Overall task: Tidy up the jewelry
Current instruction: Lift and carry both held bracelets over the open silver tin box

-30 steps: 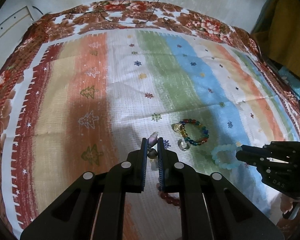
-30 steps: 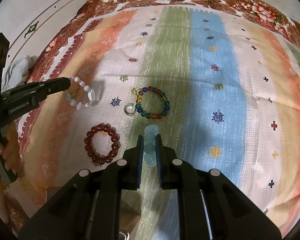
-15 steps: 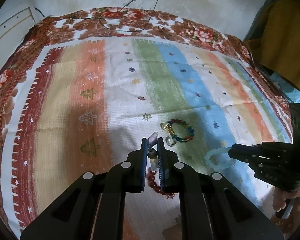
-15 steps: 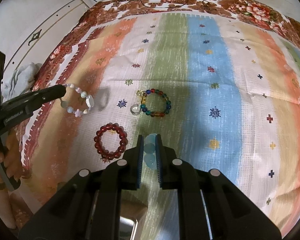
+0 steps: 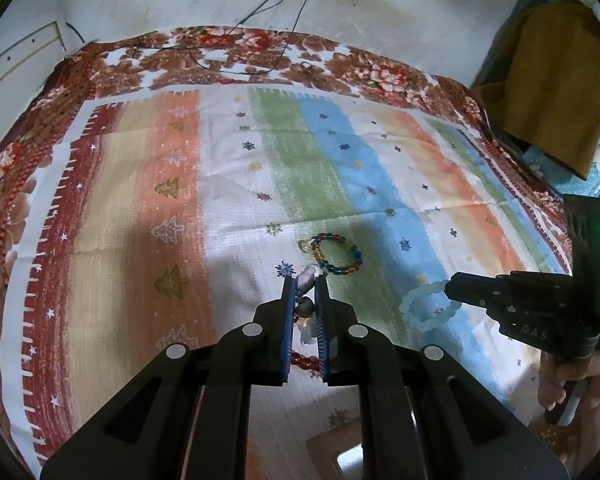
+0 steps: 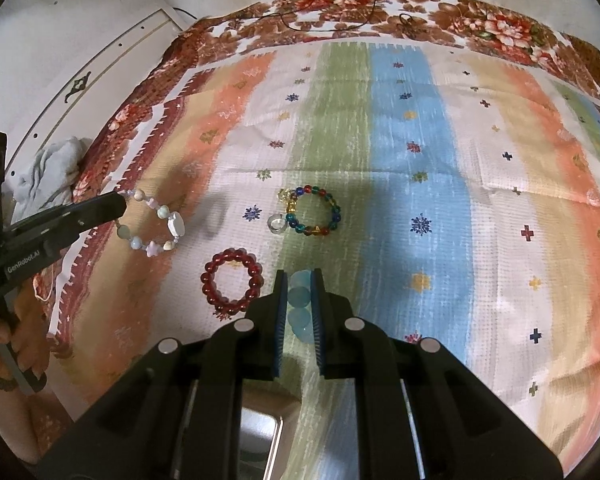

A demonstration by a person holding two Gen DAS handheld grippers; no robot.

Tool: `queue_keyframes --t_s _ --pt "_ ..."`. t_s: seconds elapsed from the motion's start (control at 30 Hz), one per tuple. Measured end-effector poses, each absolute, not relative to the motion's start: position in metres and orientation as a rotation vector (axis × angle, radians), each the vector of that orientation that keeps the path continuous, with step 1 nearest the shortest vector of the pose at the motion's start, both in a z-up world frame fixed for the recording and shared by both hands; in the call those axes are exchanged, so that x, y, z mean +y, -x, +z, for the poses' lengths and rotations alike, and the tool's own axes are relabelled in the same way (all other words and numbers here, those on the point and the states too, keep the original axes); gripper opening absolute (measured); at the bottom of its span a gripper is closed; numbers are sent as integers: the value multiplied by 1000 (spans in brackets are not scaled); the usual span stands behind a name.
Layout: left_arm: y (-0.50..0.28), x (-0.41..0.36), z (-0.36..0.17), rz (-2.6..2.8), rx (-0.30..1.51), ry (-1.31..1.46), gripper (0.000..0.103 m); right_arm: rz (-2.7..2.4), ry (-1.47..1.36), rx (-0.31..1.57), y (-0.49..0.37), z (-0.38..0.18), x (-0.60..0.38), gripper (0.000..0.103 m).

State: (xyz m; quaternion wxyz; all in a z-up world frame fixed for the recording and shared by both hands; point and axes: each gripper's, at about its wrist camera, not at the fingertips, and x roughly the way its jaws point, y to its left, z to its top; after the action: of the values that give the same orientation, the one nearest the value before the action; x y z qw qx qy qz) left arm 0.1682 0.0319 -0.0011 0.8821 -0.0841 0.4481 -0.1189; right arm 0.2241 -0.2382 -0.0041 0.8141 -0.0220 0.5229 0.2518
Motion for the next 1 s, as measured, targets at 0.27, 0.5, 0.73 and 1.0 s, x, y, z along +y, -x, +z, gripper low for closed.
queue_keyframes --t_s 0.27,0.5,0.73,1.0 --pt "-151 28 3 -269 920 173 9 563 33 1078 -212 11 -242 13" --pt "-136 22 8 -293 907 168 9 599 33 1042 -193 25 -240 13" --pt "-119 14 12 -324 896 157 9 637 31 1012 -176 36 -242 13" --pt "-104 6 12 -360 896 147 10 672 35 983 -153 45 -244 13"
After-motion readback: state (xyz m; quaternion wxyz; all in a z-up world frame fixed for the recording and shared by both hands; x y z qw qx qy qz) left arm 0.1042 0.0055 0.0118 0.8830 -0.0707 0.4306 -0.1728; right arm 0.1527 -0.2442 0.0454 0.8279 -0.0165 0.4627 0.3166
